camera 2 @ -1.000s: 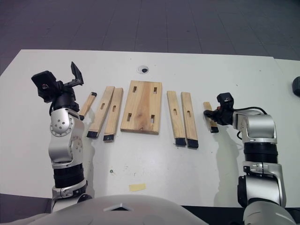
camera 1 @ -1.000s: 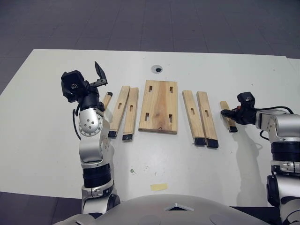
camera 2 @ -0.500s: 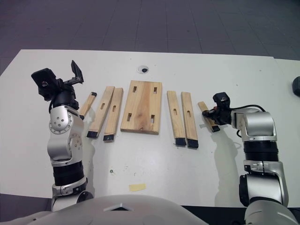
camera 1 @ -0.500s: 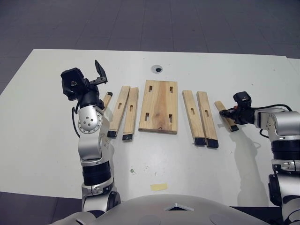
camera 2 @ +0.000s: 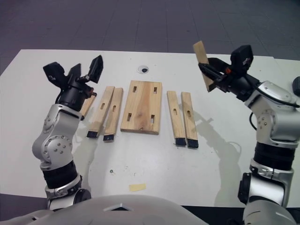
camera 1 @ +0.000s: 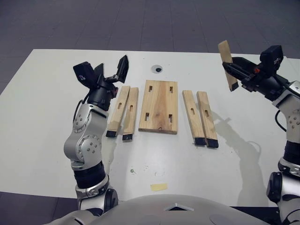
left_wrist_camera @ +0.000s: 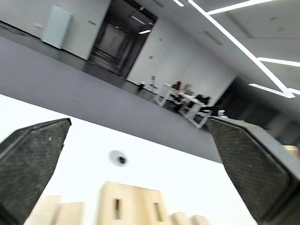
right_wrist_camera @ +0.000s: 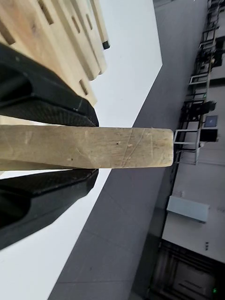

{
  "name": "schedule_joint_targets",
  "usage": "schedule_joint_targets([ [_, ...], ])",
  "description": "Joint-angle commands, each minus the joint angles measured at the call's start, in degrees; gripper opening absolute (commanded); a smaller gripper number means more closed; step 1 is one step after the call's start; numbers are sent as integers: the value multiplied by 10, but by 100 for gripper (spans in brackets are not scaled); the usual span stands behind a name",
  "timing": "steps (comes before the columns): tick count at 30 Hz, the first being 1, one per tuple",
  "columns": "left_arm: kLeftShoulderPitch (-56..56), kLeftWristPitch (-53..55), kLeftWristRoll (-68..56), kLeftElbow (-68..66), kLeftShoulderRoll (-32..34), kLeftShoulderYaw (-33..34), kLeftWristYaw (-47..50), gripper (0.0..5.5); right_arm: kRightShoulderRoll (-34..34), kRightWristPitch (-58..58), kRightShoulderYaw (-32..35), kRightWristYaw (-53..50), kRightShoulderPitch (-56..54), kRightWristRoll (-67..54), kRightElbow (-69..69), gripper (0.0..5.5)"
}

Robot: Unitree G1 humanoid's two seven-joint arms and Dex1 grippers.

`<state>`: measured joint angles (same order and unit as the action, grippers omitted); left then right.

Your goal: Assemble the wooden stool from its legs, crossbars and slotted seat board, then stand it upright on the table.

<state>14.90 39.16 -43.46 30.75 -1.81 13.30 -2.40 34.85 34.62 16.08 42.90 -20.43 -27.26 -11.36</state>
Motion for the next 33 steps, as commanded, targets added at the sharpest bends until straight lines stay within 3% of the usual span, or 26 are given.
schedule_joint_targets([
  [1, 68, 37, -172, 10, -23, 16, 40, 540, -60, -25, -9, -28, 25, -31, -46, 130],
  [5, 110, 40, -278, -29, -42, -1, 75, 540, -84, -43, -44, -37, 40, -26, -69, 130],
  [12, 119, 84, -284, -86, -28, -79, 90, 540, -119, -45, -89, -62, 25, -44, -128, 130],
  [20, 128, 81, -263, -144, -11, -87, 90, 540, -125, -39, -131, -75, 27, -51, -179, 130],
  [33, 118, 88, -263, -135, -5, -93, 96, 347, -122, -46, -155, -93, 33, -33, -173, 130],
])
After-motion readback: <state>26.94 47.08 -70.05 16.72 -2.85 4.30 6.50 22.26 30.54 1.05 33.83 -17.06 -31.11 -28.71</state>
